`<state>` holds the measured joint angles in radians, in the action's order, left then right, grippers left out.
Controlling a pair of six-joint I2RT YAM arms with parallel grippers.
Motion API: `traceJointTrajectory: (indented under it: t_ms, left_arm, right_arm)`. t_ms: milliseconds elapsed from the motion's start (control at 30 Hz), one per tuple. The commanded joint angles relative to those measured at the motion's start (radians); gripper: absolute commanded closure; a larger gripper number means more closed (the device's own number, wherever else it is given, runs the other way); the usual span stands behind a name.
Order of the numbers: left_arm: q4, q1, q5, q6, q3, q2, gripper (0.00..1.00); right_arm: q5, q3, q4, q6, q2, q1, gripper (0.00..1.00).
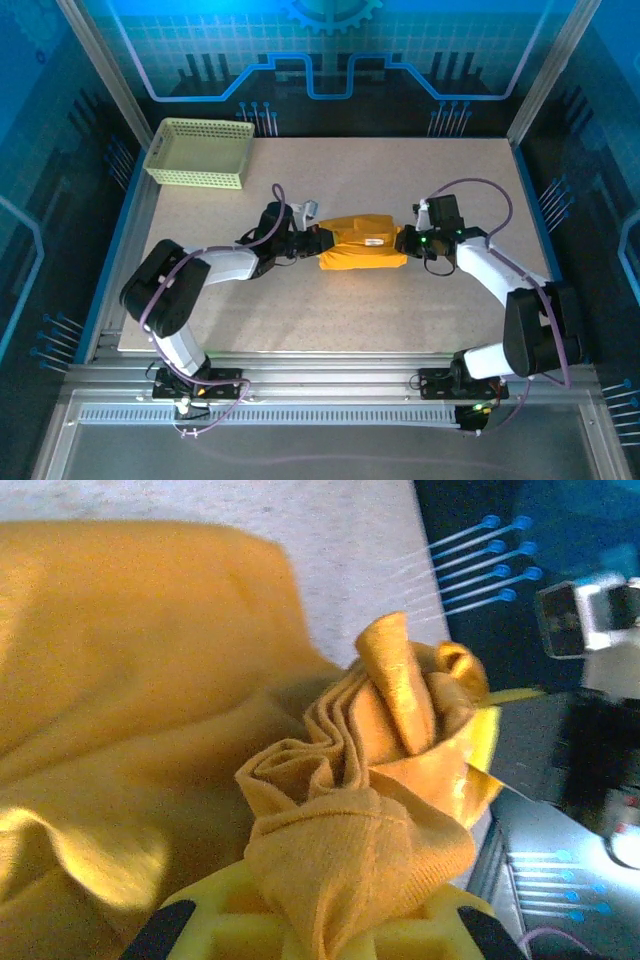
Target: Fold the inside-out t-shirt
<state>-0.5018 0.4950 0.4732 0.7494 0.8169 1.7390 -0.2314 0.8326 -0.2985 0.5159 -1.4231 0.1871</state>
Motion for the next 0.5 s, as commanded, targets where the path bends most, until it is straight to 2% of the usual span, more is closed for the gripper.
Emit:
traceJointTrajectory:
  t_ms: [0, 300, 467]
  left_arm:
    - [0.053, -0.028, -0.076, 0.057, 0.064, 0.057, 1.0]
    - [0.252, -0.055, -0.22, 0.006, 0.237, 0.109, 1.0]
    - [0.239, -0.077, -0.21, 0.01, 0.272, 0.145, 1.0]
  right_arm:
    - [0.036, 0.087, -0.01, 0.023, -0.069, 0.006, 1.0]
    - [0.133, 0.237, -0.026, -0.018, -0.202, 0.031, 1.0]
    - [0.169, 0.29, -0.014, -0.057, -0.247, 0.041, 1.0]
